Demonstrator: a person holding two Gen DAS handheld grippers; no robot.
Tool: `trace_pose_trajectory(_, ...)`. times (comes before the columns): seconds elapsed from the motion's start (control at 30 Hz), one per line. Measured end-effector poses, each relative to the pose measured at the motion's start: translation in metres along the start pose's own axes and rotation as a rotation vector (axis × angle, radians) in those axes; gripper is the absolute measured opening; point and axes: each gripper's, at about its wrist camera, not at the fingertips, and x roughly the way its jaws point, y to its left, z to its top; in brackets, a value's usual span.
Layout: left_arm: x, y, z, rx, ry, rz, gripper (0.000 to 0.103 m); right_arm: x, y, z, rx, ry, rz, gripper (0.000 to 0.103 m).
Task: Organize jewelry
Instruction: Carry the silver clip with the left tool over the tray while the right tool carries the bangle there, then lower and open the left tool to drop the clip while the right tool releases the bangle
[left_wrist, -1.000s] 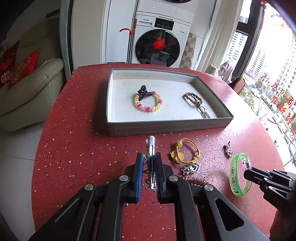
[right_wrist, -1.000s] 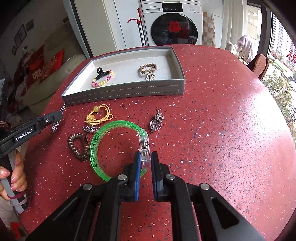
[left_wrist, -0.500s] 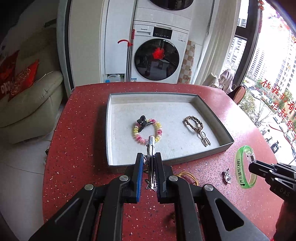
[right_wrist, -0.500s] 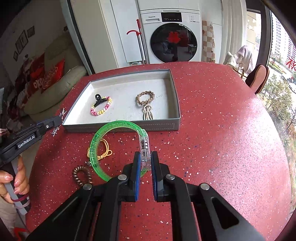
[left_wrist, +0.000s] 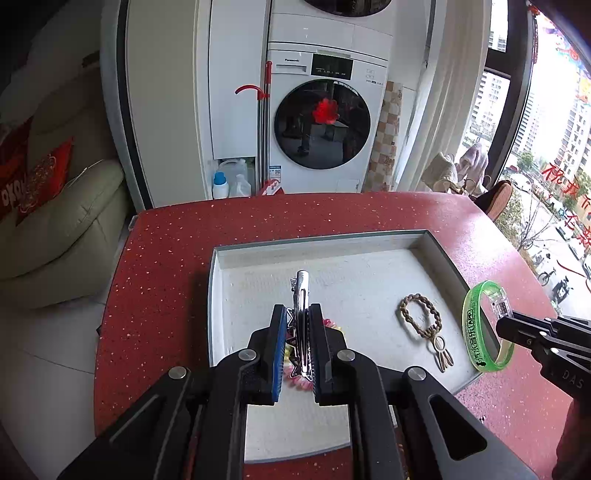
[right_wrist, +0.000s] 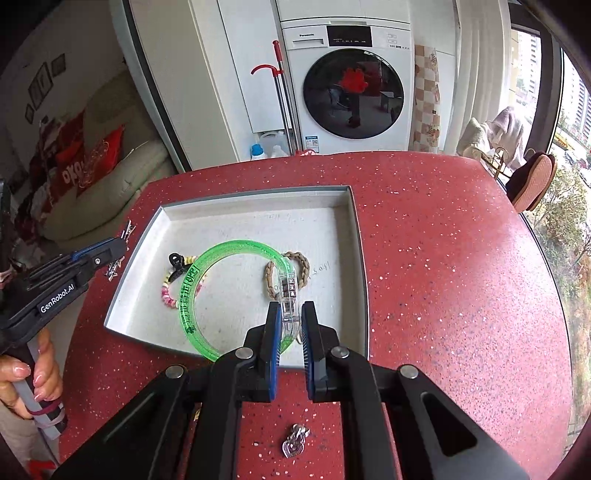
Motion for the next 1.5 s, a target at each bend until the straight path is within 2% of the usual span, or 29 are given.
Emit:
trace_pose_trajectory(0.2,0.045,0.006,0.016,-0.015,0.046,0.027,0.03,0.035,-0.008,0.026,0.037,0.025,0.006,0.012)
trace_pose_trajectory(0.47,0.087,0.011,0.019,-0.023,0.102,0.053,0.03,0.075,-0.013,0.037,0.066,0.061,-0.017,0.012)
trace_pose_trajectory(0.73,0.105,0.007,0.019,-0.007,0.145,0.075,0.03,0.099,-0.01,0.033,0.039,0.093,-0.064,0.012)
trace_pose_trajectory(0.83,0.112,0.003,0.018,0.017,0.187,0.081,0.03,0.1,-0.01,0.034,0.029,0.087,-0.074,0.012)
trace_pose_trajectory(1.0,0.115,-0.002,0.019,0.042,0.198,0.104,0.03,0.101,-0.008,0.033,0.026,0.098,-0.067,0.015)
trace_pose_trajectory(1.13,0.112,-0.003,0.018,0.049,0.191,0.121,0.03,0.099,-0.009,0.033,0.045,0.096,-0.042,0.019)
trace_pose_trajectory(1.17,0.11,-0.003,0.018,0.045,0.186,0.128,0.03,0.097,-0.01,0.033,0.054,0.089,-0.021,0.025)
trace_pose_trajectory(1.23,0.104,-0.002,0.018,0.033,0.169,0.141,0.03,0.088,-0.01,0.032,0.063,0.057,0.013,0.046)
trace_pose_trajectory(1.5,0.069,-0.001,0.017,0.013,0.086,0.115,0.031,0.049,-0.003,0.023,0.063,-0.018,0.044,0.047)
